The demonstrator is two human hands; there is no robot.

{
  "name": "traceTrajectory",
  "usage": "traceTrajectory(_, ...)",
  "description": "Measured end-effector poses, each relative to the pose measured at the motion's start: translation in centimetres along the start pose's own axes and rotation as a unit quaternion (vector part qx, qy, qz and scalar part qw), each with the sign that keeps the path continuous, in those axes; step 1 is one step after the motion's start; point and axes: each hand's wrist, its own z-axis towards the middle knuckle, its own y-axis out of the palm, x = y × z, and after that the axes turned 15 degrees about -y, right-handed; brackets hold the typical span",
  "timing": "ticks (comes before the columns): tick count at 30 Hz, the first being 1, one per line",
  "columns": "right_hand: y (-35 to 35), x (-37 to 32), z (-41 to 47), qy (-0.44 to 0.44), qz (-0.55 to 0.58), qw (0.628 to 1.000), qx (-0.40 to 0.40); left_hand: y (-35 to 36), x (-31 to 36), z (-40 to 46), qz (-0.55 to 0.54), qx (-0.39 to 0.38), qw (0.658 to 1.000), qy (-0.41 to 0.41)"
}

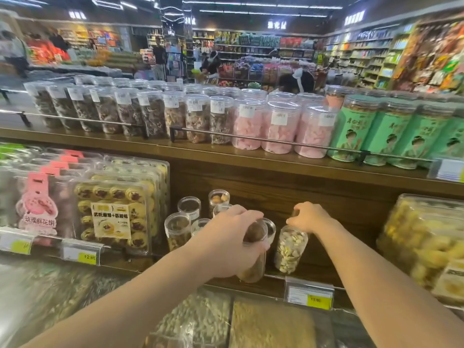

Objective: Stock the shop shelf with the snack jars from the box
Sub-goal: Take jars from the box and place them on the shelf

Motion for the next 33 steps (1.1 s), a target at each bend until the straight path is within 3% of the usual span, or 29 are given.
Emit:
traceTrajectory(10, -1.5, -1.1, 0.4, 0.044, -0.008, 0.998, -0.05, -3.0, 2.7, 6.8, 0.005, 0.039, 0.999, 0.011)
traceTrajectory(13, -1.1, -0.6, 0.5, 0.034, -0.004, 0.999, -0.018, -3.4, 3.4, 10.3, 0.008, 0.051, 0.999, 0.003)
traceTrajectory(23, -0.9, -0.6, 0.6, 0.07, 0.031, 0.997, -0.024, 3.2, 2.4, 17.1, 0.017, 0.016, 0.999, -0.042)
traceTrajectory(28, -1.2, -0.8, -0.2, 0.05, -0.054, 0.997, -0.019, 4.6, 1.1, 18.7, 0.032, 0.006, 0.996, -0.081)
traceTrajectory(33, -2.5, -1.7, -0.6, 0.033, -0.079, 0.994, -0.07, 4.8, 0.7, 19.0, 0.031, 0.006, 0.995, -0.09)
